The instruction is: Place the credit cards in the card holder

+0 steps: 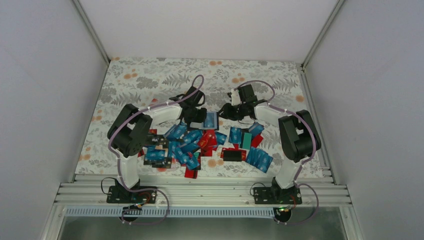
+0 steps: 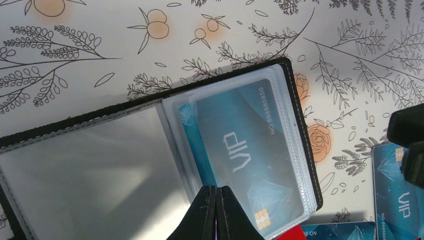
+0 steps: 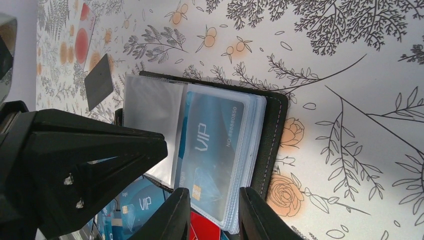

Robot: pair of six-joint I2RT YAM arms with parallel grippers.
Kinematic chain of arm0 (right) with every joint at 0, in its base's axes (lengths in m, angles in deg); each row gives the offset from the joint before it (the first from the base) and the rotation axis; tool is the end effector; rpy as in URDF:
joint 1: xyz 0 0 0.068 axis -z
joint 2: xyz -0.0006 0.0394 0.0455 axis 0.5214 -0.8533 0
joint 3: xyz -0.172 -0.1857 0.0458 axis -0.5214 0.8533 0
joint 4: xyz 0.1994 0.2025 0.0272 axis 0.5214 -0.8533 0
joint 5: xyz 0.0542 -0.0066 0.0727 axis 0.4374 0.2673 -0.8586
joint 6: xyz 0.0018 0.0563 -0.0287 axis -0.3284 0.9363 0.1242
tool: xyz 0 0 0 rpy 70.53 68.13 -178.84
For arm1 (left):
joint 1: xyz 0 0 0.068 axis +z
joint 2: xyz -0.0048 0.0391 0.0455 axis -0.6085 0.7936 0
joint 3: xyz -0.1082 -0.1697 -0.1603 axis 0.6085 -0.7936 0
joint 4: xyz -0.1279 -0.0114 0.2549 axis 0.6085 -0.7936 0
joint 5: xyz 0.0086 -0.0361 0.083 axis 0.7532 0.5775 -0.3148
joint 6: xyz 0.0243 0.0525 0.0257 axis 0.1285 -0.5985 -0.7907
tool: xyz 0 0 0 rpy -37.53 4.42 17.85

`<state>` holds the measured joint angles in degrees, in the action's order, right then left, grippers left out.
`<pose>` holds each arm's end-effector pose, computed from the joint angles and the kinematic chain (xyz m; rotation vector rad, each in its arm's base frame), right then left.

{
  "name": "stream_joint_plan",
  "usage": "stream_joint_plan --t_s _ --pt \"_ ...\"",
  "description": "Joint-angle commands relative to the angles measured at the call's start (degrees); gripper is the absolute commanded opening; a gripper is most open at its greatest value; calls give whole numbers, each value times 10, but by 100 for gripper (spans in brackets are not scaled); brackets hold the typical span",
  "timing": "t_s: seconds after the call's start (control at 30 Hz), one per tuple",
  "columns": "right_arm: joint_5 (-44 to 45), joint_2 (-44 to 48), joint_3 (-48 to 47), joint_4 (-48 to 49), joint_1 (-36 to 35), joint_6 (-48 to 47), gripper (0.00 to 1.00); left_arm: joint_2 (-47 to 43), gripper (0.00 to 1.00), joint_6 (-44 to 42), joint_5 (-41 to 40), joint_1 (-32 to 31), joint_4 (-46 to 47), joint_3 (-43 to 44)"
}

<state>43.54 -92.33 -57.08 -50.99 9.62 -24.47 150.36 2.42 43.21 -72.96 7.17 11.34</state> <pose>0.3449 0.1661 0.1234 -0.1341 2.6384 1.0330 0.3330 -0.2473 0.1192 0.2827 2.7092 -0.5679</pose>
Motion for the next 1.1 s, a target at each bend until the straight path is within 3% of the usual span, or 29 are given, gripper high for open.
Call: stream_joint_plan --t_s 0.0,1.07 --pt "-6 3 -1 -5 -3 -6 26 15 2 -6 -12 -1 -3 20" --pt "-89 -44 17 48 -10 27 31 52 2 13 -14 -1 9 -8"
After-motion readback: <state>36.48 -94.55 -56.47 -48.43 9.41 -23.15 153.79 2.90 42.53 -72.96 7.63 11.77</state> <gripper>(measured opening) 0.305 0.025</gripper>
